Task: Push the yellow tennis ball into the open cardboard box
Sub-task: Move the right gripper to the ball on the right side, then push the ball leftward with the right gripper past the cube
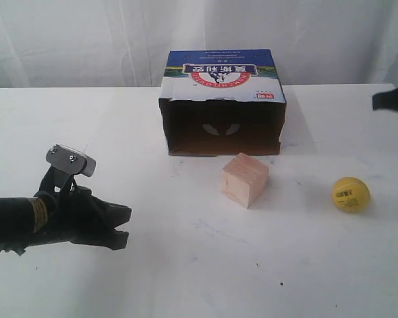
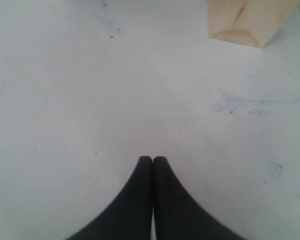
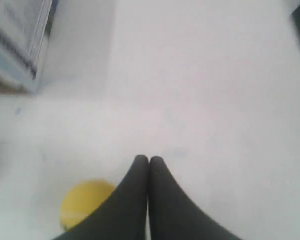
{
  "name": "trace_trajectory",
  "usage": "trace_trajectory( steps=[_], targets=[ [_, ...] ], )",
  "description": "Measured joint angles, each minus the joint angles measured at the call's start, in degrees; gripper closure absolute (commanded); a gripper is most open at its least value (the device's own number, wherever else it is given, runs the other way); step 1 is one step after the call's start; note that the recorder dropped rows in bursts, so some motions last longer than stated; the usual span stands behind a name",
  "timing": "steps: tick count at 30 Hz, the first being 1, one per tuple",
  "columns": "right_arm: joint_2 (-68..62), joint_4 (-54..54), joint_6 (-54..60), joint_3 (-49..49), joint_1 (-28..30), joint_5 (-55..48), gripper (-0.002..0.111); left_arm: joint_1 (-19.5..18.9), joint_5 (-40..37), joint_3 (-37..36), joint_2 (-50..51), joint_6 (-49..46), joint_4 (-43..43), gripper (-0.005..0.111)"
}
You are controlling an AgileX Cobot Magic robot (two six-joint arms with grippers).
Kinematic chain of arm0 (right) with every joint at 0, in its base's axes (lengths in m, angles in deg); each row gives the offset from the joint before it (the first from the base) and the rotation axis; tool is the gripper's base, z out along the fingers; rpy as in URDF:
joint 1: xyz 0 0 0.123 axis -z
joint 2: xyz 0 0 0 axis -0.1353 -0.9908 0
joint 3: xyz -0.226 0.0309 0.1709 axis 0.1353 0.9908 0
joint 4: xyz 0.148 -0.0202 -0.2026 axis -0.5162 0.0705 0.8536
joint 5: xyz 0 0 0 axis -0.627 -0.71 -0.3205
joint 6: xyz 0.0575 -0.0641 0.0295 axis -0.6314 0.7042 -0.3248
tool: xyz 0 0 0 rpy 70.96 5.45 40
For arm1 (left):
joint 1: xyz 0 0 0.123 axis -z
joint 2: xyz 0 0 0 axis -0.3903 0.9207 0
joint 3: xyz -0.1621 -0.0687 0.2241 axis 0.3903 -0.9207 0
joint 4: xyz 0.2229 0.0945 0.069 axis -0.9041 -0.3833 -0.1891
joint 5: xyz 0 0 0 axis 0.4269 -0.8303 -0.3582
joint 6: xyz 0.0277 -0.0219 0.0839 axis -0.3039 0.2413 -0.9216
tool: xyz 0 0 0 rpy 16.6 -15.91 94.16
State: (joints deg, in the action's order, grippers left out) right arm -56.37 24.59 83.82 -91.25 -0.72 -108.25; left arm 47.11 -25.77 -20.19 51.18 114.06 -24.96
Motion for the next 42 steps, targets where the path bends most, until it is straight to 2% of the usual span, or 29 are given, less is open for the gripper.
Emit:
trace_trajectory(
  steps=[3, 6, 9, 12, 17, 21, 29, 37, 42],
  targets=[
    [-3.11, -5.09, 2.62, -1.75, -0.15, -10.38, 0.108, 0.00, 0.99, 0.00, 0.00, 1.43, -3.22, 0.107],
    [-3.39, -14.50, 10.54, -2.15, -1.17, -15.97, 0.108, 0.00, 0.99, 0.00, 0.00, 2.22, -5.48, 0.107],
    [-4.20, -24.16, 19.00, -1.74, -3.85, -17.25, 0.108, 0.00, 0.75, 0.00, 0.00, 2.57, -6.65, 0.107],
    [-6.84, -28.57, 23.27, -1.36, -6.40, -13.54, 0.108, 0.00, 0.46, 0.00, 0.00, 2.87, -7.45, 0.107],
    [-13.38, -29.93, 24.69, -1.39, -7.06, -7.55, 0.108, 0.00, -0.12, 0.00, 0.30, 4.10, -7.77, 0.107],
    [-17.63, -30.54, 25.14, -1.39, -7.06, -6.78, 0.108, 0.00, -0.12, 0.00, 0.30, 4.42, -7.90, 0.107],
    [-18.27, -32.50, 25.17, -1.39, -7.06, -6.66, 0.108, 0.00, -0.23, 0.00, 0.30, 4.68, -8.01, 0.107],
    [-18.12, -31.49, 24.79, -1.39, -7.06, -18.34, 0.108, 0.00, -0.32, 0.00, 0.30, 4.91, -8.01, 0.107],
    [-12.83, -30.82, 21.24, -1.11, -7.06, -24.18, 0.108, 0.00, -0.69, 0.00, 0.30, 4.91, -8.01, 0.107]
  ],
)
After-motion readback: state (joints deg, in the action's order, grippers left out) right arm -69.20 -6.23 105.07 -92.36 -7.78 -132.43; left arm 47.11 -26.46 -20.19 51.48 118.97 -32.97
